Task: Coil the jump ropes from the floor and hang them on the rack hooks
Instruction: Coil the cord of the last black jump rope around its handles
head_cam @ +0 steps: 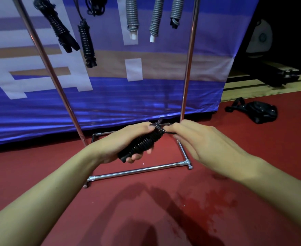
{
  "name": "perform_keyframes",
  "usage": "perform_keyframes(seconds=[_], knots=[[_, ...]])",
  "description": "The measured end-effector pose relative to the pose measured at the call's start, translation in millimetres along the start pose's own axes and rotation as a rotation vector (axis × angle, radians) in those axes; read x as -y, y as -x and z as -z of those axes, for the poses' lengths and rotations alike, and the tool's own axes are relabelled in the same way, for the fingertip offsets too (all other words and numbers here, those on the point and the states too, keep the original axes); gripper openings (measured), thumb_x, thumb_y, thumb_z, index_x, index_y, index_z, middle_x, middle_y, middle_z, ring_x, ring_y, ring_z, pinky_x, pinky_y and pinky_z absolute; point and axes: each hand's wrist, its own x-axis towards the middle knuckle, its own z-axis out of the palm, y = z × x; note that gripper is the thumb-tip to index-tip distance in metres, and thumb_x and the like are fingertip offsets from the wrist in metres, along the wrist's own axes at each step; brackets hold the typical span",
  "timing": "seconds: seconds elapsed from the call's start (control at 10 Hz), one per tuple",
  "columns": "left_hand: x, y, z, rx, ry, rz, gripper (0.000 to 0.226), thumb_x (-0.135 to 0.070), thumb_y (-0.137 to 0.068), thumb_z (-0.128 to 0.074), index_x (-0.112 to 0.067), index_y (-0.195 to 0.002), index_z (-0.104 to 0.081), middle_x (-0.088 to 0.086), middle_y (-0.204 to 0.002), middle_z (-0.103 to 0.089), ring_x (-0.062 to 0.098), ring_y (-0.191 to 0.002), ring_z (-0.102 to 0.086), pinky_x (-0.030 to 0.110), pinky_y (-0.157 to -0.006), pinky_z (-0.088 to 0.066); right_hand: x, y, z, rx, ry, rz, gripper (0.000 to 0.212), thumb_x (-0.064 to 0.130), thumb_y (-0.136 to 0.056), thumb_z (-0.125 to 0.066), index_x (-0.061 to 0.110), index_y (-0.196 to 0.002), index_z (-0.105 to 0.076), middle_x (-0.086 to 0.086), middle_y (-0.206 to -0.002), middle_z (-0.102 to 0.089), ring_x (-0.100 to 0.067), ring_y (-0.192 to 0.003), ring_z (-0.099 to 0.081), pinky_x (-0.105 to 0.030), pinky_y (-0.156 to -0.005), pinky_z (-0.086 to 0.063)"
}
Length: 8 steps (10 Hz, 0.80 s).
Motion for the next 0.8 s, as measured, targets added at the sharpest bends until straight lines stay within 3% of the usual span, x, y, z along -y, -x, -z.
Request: perform_keyframes(seconds=[0.1, 0.2, 0.3, 0.4, 0.5, 0.6, 0.7, 0.8], knots=[[-5, 1, -5, -0.088, -0.046, 0.017, 0.056, -0.065, -0.103, -0.039, -0.016, -0.094, -0.066, 0.003, -0.065, -0.063, 0.015, -0.041, -0.04, 0.021, -0.042, -0.029, 3, 1, -4, -0.242, 0.051, -0.049, 0.038, 0.04, -0.107, -0.041, 0.029, -0.139, -0.059, 0.004, -0.091, -0.049, -0.022, -0.079, -0.056, -0.041, -0.058, -0.05], [-6, -1, -7, -0.136, -0.042, -0.06, 0.043, -0.061, -0.103, -0.043, -0.025, -0.097, -0.067, 0.008, -0.074, -0.064, 0.017, -0.043, -0.039, 0.02, -0.043, -0.03, 8, 1, -16, -0.349, -0.05, -0.062, 0.033, 0.036, -0.107, -0.047, 0.021, -0.128, -0.067, 0.005, -0.088, -0.052, -0.019, -0.078, -0.056, -0.04, -0.066, -0.052], [-4, -3, -6, -0.176, -0.054, -0.086, 0.043, -0.06, -0.102, -0.047, -0.021, -0.093, -0.064, 0.01, -0.075, -0.065, 0.018, -0.042, -0.039, 0.021, -0.043, -0.03, 7, -1, -23, -0.337, -0.28, -0.165, 0.015, 0.03, -0.102, -0.058, 0.021, -0.097, -0.068, 0.013, -0.084, -0.06, -0.006, -0.077, -0.06, -0.026, -0.07, -0.046], [-4, -2, -10, -0.182, -0.068, -0.081, 0.043, -0.06, -0.101, -0.047, -0.021, -0.089, -0.062, 0.009, -0.074, -0.066, 0.019, -0.042, -0.04, 0.019, -0.042, -0.029, 7, -2, -28, -0.153, -0.475, -0.291, 0.017, 0.029, -0.098, -0.066, 0.027, -0.082, -0.061, 0.02, -0.067, -0.06, 0.0, -0.064, -0.057, -0.012, -0.062, -0.038], [-3, 1, -12, -0.134, -0.132, -0.098, 0.044, -0.06, -0.101, -0.048, -0.019, -0.095, -0.064, 0.008, -0.072, -0.064, 0.02, -0.044, -0.041, 0.021, -0.043, -0.028, 5, -4, -26, -0.012, -0.593, -0.356, 0.023, 0.03, -0.097, -0.068, 0.025, -0.078, -0.057, 0.009, -0.066, -0.07, 0.0, -0.052, -0.057, -0.014, -0.055, -0.04], [-5, 3, -15, -0.08, -0.23, -0.133, 0.032, -0.054, -0.101, -0.055, -0.027, -0.091, -0.067, 0.006, -0.069, -0.062, 0.02, -0.043, -0.041, 0.022, -0.04, -0.029, -5, -7, -30, 0.018, -0.519, -0.294, 0.023, 0.03, -0.095, -0.07, 0.028, -0.078, -0.055, 0.008, -0.07, -0.066, 0.001, -0.058, -0.054, -0.014, -0.058, -0.038], [-4, 2, -13, -0.031, -0.303, -0.115, 0.035, -0.05, -0.101, -0.058, -0.018, -0.1, -0.068, 0.006, -0.066, -0.063, 0.019, -0.039, -0.04, 0.022, -0.039, -0.029, -18, -9, -37, -0.033, -0.334, -0.157, 0.022, 0.04, -0.091, -0.073, 0.044, -0.08, -0.055, 0.011, -0.086, -0.049, -0.004, -0.081, -0.041, -0.016, -0.073, -0.037], [-4, 2, -10, 0.016, -0.311, -0.116, 0.037, -0.056, -0.097, -0.06, -0.02, -0.093, -0.069, 0.006, -0.062, -0.063, 0.019, -0.036, -0.039, 0.024, -0.04, -0.029, -23, -15, -37, 0.014, -0.173, -0.02, 0.01, 0.046, -0.095, -0.062, 0.038, -0.094, -0.068, 0.015, -0.081, -0.045, -0.005, -0.083, -0.036, -0.03, -0.072, -0.044]])
